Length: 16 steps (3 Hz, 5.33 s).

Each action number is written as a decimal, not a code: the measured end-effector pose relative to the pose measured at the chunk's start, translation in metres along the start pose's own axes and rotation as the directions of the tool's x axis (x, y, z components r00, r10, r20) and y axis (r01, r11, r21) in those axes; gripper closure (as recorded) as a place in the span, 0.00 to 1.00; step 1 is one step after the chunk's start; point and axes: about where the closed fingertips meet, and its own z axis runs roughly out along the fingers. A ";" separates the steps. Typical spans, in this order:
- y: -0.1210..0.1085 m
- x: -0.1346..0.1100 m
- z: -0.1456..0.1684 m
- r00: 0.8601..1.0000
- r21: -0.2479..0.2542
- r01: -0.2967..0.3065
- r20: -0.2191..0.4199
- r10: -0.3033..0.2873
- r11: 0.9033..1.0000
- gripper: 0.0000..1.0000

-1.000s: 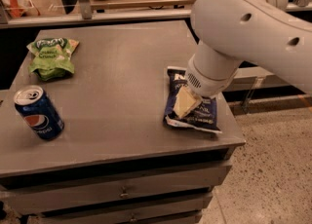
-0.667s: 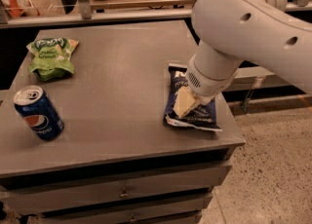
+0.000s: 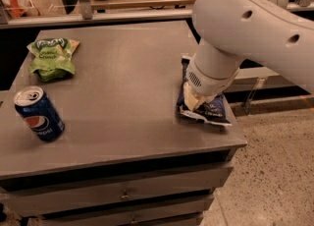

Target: Move blue chip bag near green rice chip bag

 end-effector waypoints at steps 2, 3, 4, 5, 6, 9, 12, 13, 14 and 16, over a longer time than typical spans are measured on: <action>-0.007 -0.016 -0.024 0.994 0.040 0.103 0.038 -0.105 0.994 1.00; -0.019 -0.051 -0.080 0.950 0.129 0.278 0.113 -0.292 0.952 1.00; -0.019 -0.058 -0.090 0.921 0.147 0.349 0.127 -0.368 0.925 1.00; -0.019 -0.057 -0.089 0.921 0.146 0.350 0.124 -0.369 0.925 1.00; -0.013 -0.072 -0.103 0.882 0.221 0.412 0.146 -0.447 0.884 1.00; 0.060 -0.140 -0.158 0.623 0.445 0.658 0.133 -0.771 0.608 1.00; 0.093 -0.251 -0.118 0.413 0.460 0.769 0.171 -0.894 0.444 1.00; 0.096 -0.282 -0.084 0.392 0.443 0.788 0.174 -0.903 0.428 1.00; 0.098 -0.307 -0.054 0.391 0.423 0.796 0.186 -0.901 0.432 1.00; 0.097 -0.329 -0.008 0.417 0.364 0.809 0.197 -0.887 0.461 1.00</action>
Offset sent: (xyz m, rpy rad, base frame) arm 0.0544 0.0159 0.1531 -0.2032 -0.3104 0.5061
